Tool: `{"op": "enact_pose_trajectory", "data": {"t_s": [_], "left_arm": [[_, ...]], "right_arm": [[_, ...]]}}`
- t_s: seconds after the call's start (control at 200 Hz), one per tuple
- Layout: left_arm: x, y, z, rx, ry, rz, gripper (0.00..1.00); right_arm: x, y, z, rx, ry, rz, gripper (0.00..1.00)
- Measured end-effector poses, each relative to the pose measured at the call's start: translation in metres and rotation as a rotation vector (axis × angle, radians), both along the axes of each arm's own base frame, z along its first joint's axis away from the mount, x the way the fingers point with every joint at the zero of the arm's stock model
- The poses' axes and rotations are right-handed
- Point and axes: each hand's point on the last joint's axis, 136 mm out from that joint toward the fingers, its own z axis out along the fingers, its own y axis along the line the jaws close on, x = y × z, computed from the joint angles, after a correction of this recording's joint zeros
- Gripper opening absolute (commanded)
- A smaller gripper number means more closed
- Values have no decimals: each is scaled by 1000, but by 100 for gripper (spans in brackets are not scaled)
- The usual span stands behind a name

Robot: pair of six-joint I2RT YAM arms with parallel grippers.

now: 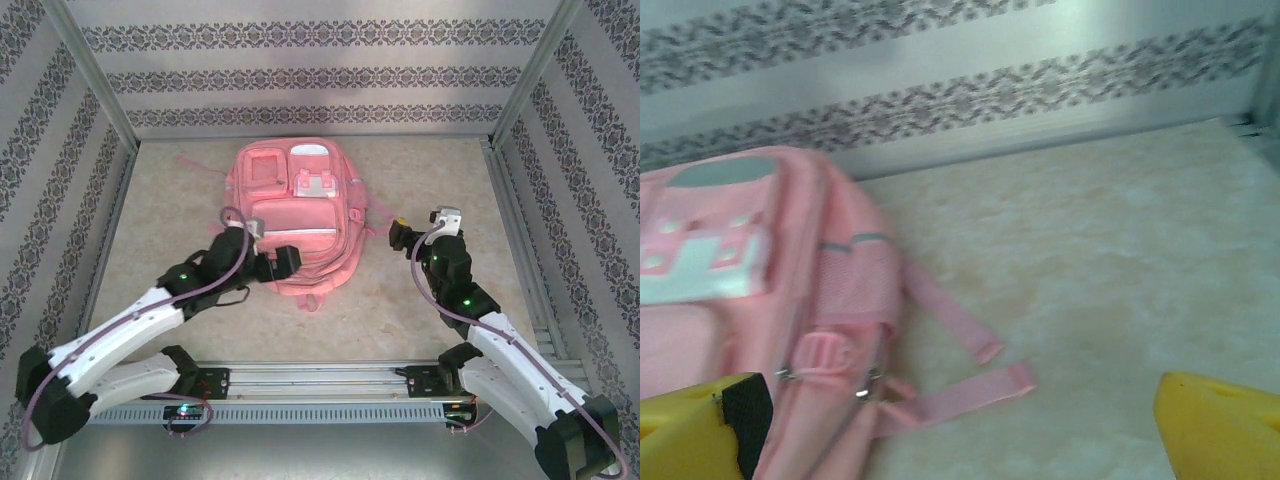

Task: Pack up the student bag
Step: Reset both arms

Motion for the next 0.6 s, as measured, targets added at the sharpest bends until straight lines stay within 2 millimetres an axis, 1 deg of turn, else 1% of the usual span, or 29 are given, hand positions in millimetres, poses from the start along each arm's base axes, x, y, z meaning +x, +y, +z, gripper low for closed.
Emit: {"op": "enact_pose_trajectory", "data": {"t_s": [0.03, 0.065, 0.095, 0.155, 0.205, 0.285, 0.335, 0.35, 0.375, 0.39, 0.45, 0.49, 0.53, 0.555, 0.6], "left_arm": [[6, 13, 12, 48, -94, 29, 100], [10, 29, 21, 101, -184, 65, 100], [14, 43, 22, 156, -261, 97, 100], [17, 68, 14, 273, -341, 153, 100], [22, 88, -3, 395, -362, 196, 100], [32, 116, -29, 551, -346, 249, 100], [38, 133, -46, 609, -332, 281, 100], [40, 141, -52, 628, -325, 297, 100], [41, 149, -60, 643, -321, 313, 100], [42, 158, -66, 656, -312, 334, 100], [43, 181, -88, 689, -279, 386, 100], [45, 195, -103, 710, -244, 414, 100], [48, 205, -115, 733, -206, 433, 100], [50, 209, -123, 744, -185, 434, 100], [56, 213, -130, 746, -178, 440, 100]], "right_arm": [[1, -3, -2, -26, -7, -13, 98], [2, -9, -7, -60, -10, -34, 98], [4, -13, -11, -91, -10, -52, 98], [10, -25, -23, -136, -1, -91, 98], [13, -40, -36, -156, 24, -132, 98], [13, -75, -60, -163, 63, -224, 98], [11, -93, -74, -159, 79, -269, 98], [10, -99, -80, -158, 89, -282, 98], [9, -106, -87, -156, 99, -296, 98], [9, -109, -93, -155, 110, -303, 98], [11, -116, -109, -145, 143, -301, 98], [14, -117, -116, -132, 154, -288, 98], [18, -117, -118, -117, 148, -272, 98], [22, -117, -118, -109, 136, -261, 98], [30, -115, -116, -97, 97, -238, 98]]}}
